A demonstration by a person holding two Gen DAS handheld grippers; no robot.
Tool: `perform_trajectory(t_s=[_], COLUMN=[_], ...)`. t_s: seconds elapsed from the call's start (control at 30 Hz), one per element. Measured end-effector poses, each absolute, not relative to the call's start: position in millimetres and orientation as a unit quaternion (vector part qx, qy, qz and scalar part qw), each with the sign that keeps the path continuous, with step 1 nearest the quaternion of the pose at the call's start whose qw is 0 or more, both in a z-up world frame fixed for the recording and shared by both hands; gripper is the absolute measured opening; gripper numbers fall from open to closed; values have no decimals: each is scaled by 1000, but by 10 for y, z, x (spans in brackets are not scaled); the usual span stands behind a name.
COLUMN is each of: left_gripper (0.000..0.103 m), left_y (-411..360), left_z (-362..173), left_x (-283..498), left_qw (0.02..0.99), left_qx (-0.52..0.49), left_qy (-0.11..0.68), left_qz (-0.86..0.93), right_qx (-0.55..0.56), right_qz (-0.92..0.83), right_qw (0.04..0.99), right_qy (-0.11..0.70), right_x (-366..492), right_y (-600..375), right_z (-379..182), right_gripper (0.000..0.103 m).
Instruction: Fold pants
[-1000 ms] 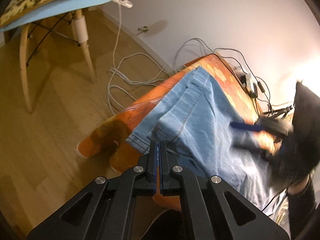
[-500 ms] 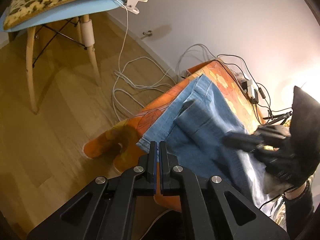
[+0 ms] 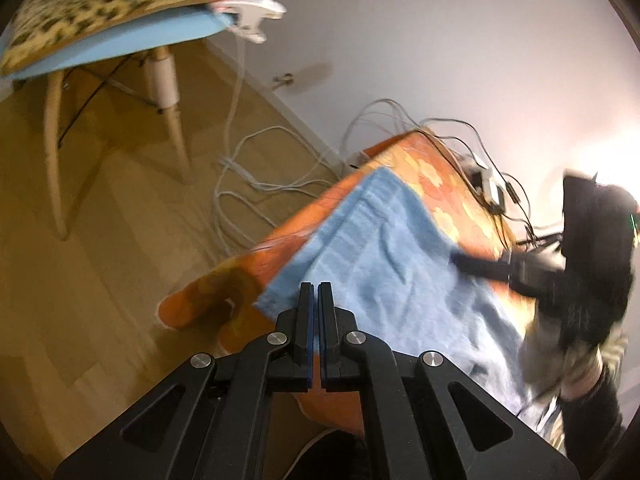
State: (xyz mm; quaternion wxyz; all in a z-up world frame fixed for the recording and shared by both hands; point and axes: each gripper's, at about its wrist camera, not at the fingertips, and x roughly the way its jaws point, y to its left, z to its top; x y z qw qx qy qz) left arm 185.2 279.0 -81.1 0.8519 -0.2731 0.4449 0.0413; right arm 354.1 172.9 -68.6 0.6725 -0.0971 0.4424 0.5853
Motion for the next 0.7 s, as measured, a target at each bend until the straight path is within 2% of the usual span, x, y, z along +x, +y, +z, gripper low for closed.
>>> perform_trajectory(t_s=[0.1, 0.13, 0.17, 0.2, 0.23, 0.47, 0.57, 0.67, 0.7], left_gripper=[1, 1, 6, 14, 17, 20, 20, 20, 11], left_y=[2645, 2604, 2559, 2536, 2518, 2514, 2555, 2571, 2574], left_z=[-820, -832, -849, -857, -856, -934, -987, -1039, -1060], left_x=[1951, 1979, 2004, 2010, 2006, 1956, 1998, 2068, 2067], left_qw=[856, 855, 854, 853, 854, 842, 835, 836, 836], left_qx=[-254, -252, -246, -239, -233, -237, -254, -263, -266], left_qy=[450, 453, 459, 463, 463, 480, 484, 478, 475], left_qz=[25, 20, 19, 24, 31, 60, 60, 64, 67], right_qx=[-83, -86, -96, -103, -108, -83, -113, -147, -158], right_qz=[539, 522, 503, 487, 469, 450, 453, 450, 446], right_qw=[722, 737, 750, 759, 768, 764, 758, 756, 758], right_qy=[425, 421, 419, 420, 422, 454, 455, 452, 449], right_x=[3884, 3994, 4122, 4237, 4350, 4886, 4864, 4811, 4786], right_y=[1460, 1412, 1391, 1383, 1388, 1633, 1839, 2020, 2048], right_z=[-554, -550, -568, -605, -655, -938, -1055, -1126, -1137], right_gripper=[11, 18, 26, 40, 41, 41, 39, 31, 23])
